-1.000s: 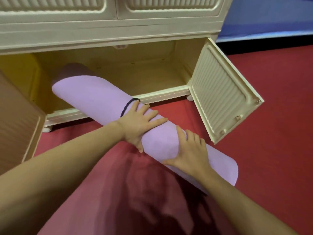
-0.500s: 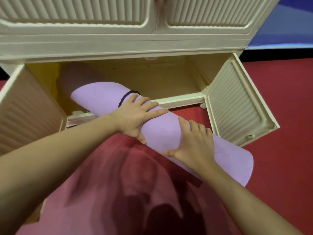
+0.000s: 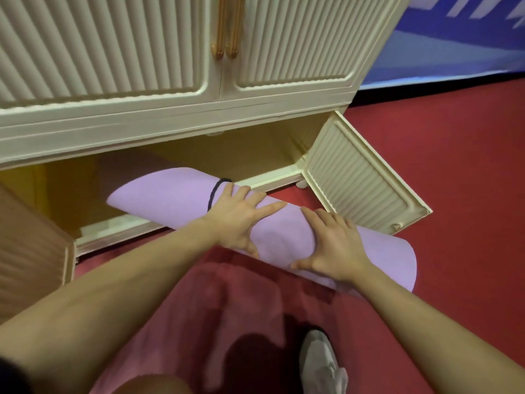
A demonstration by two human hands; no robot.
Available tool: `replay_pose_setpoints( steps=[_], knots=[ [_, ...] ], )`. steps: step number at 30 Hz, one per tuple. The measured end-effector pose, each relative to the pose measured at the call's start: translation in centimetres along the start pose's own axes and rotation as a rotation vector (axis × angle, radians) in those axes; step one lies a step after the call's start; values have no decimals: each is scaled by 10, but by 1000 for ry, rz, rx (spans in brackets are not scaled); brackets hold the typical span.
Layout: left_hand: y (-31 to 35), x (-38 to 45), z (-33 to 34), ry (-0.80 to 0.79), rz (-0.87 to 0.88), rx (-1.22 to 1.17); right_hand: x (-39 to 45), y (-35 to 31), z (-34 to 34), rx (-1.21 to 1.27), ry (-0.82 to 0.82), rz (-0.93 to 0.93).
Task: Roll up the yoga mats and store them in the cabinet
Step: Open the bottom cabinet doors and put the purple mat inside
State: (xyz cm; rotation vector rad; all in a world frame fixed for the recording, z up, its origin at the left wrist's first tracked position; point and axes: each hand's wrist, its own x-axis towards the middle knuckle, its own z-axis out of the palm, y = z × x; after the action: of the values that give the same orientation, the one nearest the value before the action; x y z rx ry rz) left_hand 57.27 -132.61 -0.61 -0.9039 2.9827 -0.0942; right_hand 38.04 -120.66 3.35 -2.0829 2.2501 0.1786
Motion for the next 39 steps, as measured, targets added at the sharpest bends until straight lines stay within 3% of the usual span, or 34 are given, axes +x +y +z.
replay_pose_setpoints(
  steps=[7,11,21,39],
  knots=[
    [-20,-16,10,132,73,-35,2,-16,7,-31,50,-29],
    [-37,-39,11,140,-20,-44,18,-35,10,-26,181,-92],
    [-63,-37,10,305,-222,-125,96,-35,-15,-99,272,-326],
    [-67,11,43,501,-471,147,198,3,13,-44,571,-643]
  ],
)
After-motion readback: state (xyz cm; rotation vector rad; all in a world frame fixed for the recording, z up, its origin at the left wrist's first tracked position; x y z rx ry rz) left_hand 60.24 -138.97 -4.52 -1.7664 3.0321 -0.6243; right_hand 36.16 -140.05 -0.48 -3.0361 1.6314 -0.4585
